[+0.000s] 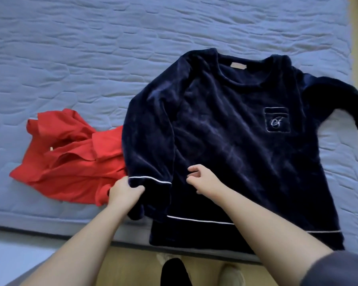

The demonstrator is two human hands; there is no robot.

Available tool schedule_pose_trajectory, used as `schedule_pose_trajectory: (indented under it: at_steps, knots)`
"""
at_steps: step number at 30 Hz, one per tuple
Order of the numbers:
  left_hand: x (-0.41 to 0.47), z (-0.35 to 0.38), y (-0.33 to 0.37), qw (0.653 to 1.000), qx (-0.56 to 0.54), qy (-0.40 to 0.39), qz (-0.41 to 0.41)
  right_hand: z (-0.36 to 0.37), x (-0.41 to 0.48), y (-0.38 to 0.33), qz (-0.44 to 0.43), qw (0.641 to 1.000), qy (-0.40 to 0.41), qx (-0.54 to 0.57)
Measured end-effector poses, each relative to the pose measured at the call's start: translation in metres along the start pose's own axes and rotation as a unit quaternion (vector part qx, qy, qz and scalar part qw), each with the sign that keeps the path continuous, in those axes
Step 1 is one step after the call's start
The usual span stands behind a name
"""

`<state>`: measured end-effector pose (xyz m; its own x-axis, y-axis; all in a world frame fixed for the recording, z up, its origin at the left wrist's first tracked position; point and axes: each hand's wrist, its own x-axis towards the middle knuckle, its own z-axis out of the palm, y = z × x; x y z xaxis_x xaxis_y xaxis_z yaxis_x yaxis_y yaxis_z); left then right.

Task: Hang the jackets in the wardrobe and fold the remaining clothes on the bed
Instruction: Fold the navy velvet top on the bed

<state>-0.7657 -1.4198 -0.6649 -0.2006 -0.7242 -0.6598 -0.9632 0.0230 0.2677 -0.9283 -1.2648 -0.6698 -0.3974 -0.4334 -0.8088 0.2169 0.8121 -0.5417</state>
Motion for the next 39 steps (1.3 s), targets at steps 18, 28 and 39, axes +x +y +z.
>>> schedule_pose_trajectory:
  at_steps: [18,28,39]
  knots:
    - [0.165,-0.348,0.034,0.929,-0.015,0.354,0.108,0.120,0.056,-0.249,-0.152,0.981,-0.102,-0.066]
    - [0.055,-0.062,0.017,0.951,-0.019,0.042,0.306,-0.012,0.042,-0.040,-0.031,0.948,0.237,-0.210]
    - [-0.043,0.095,-0.007,0.994,0.082,-0.026,0.069,-0.125,-0.023,0.146,0.095,0.911,0.370,-0.155]
